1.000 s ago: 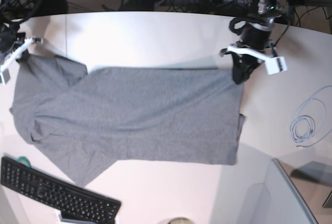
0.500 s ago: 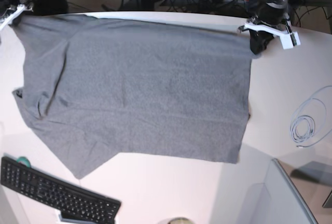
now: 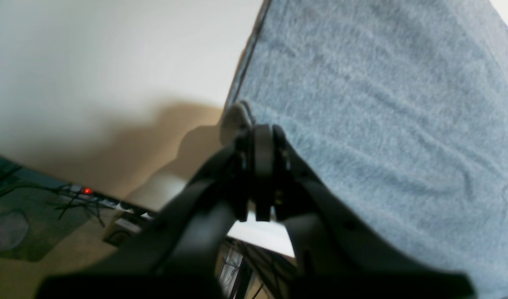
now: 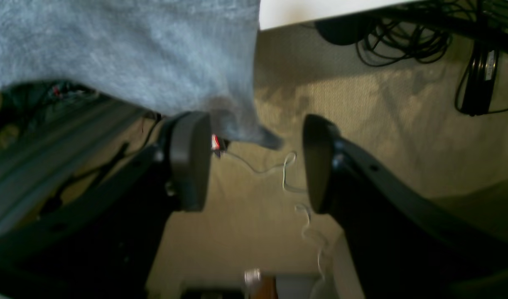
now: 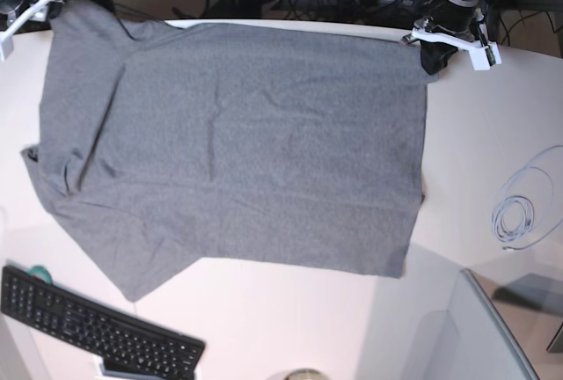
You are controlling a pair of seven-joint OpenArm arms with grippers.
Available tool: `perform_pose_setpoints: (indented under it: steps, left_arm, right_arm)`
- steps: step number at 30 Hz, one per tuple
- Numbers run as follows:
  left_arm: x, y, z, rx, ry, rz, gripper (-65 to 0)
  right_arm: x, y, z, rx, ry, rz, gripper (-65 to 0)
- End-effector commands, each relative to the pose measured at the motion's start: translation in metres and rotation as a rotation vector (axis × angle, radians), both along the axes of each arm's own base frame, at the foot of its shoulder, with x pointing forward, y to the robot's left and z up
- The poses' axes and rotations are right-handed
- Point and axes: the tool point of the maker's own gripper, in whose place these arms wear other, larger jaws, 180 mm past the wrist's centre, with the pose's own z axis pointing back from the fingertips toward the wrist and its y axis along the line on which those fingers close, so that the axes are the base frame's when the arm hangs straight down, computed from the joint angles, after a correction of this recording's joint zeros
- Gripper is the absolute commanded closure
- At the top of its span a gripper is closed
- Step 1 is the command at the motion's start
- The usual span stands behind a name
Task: Layout the t-shirt on the table in an organized manner, then fold the t-shirt properly
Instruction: 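Pull the shirt edge taut with both grippers, spreading it flat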
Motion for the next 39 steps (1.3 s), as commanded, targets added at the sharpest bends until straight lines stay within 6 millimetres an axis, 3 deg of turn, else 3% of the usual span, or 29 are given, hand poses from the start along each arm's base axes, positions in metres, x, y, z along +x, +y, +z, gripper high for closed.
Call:
perform_pose_setpoints:
  steps: [1,8,10,11,15,17,21,28,34,39]
  left_arm:
    - [0.001,0.003,0.006,0.009,-0.021,-0.003,0.0]
    - [-0.008,0.011,0.005,0.022,-0.005,0.013,0.0]
    - [-0.010,0.016,0.006,0.029,-0.005,0.026,-9.5]
    - [-0.010,0.015,0.006,0.028,-0.005,0.025,-11.0]
    - [-0.010,0.015,0.006,0.029,-0.006,0.025,-5.1]
    - [-0.009,0.015,0.006,0.028,-0.007,0.024,0.0]
    - [-0.008,0.014,0.006,0.025,-0.009,0.024,0.0]
    - [-0.006,0.014,0.007,0.024,-0.014,0.023,0.0]
    - [-0.006,0.012,0.007,0.020,-0.014,0.022,0.0]
    - [-0.007,0.014,0.007,0.022,-0.013,0.025,0.0]
  right_arm:
    - [0.009,-0.016,0.015,-0.055,-0.062,0.002,-33.9]
    - [0.068,-0.023,0.030,-0.087,-0.218,0.067,-34.5]
    - [0.086,-0.028,0.034,-0.089,-0.253,0.064,-34.7]
    - [0.093,-0.031,0.035,-0.089,-0.263,0.062,-34.7]
    - [0.113,-0.040,0.025,-0.046,-0.274,0.027,-34.8]
    - [0.113,-0.043,0.011,-0.007,-0.247,0.005,-34.8]
    - [0.103,-0.037,-0.019,0.086,-0.181,-0.005,-34.8]
    - [0.085,-0.035,-0.042,0.141,-0.142,-0.051,-34.8]
    - [0.067,0.006,-0.061,0.204,-0.059,0.033,-34.5]
    - [0.056,0.018,-0.061,0.203,-0.055,0.049,-34.1]
